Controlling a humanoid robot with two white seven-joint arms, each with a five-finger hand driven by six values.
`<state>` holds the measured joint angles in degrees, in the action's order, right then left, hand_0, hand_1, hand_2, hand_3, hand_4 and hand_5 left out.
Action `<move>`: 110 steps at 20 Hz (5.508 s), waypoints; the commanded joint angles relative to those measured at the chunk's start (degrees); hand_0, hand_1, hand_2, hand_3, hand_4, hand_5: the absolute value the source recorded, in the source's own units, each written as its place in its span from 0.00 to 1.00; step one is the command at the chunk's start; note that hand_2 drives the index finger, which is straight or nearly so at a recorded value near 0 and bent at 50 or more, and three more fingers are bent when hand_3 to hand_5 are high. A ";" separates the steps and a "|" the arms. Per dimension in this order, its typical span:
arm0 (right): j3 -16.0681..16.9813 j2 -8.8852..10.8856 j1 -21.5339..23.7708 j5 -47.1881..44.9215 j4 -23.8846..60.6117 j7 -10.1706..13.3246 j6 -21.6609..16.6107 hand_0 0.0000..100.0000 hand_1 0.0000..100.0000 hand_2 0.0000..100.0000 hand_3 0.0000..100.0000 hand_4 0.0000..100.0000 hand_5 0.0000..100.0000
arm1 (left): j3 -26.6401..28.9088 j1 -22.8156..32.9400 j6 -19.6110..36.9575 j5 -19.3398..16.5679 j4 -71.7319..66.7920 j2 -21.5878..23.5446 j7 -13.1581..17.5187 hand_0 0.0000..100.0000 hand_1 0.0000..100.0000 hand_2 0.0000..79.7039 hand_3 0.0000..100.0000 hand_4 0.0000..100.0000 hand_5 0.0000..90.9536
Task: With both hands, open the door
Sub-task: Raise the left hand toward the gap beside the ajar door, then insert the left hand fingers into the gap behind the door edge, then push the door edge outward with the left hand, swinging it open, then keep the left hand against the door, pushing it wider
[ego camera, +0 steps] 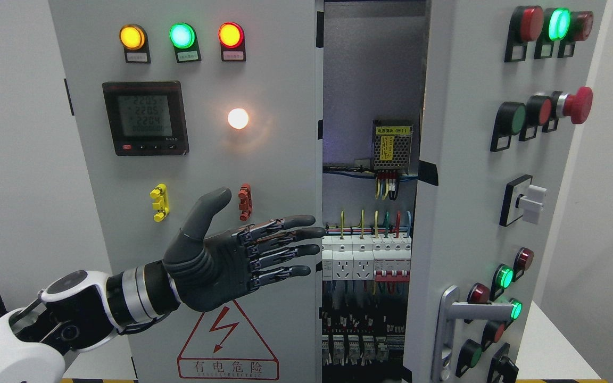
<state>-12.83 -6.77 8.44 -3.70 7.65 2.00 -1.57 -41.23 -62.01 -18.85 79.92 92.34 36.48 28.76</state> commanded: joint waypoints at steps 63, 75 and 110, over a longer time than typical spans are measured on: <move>0.00 0.00 0.00 0.00 0.00 -0.07 -0.01 0.00 0.00 0.00 0.00 0.00 0.00 | -8.42 -7.33 -0.49 -3.01 0.74 -32.08 -13.03 0.00 0.00 0.00 0.00 0.04 0.00; 0.00 0.00 0.00 0.00 0.00 0.02 -0.01 0.00 0.00 0.00 0.00 0.00 0.00 | -13.87 -14.53 0.56 -2.23 -0.75 -34.89 -15.04 0.00 0.00 0.00 0.00 0.04 0.00; 0.00 0.00 0.00 0.00 0.00 0.02 -0.01 0.00 0.00 0.00 0.00 0.00 0.00 | -33.21 -24.12 13.75 6.83 -13.59 -40.26 -18.91 0.00 0.00 0.00 0.00 0.04 0.00</move>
<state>-12.83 -6.77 8.44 -3.69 7.65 1.76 -1.57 -70.15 -85.81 -5.60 86.01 81.32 -2.64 10.55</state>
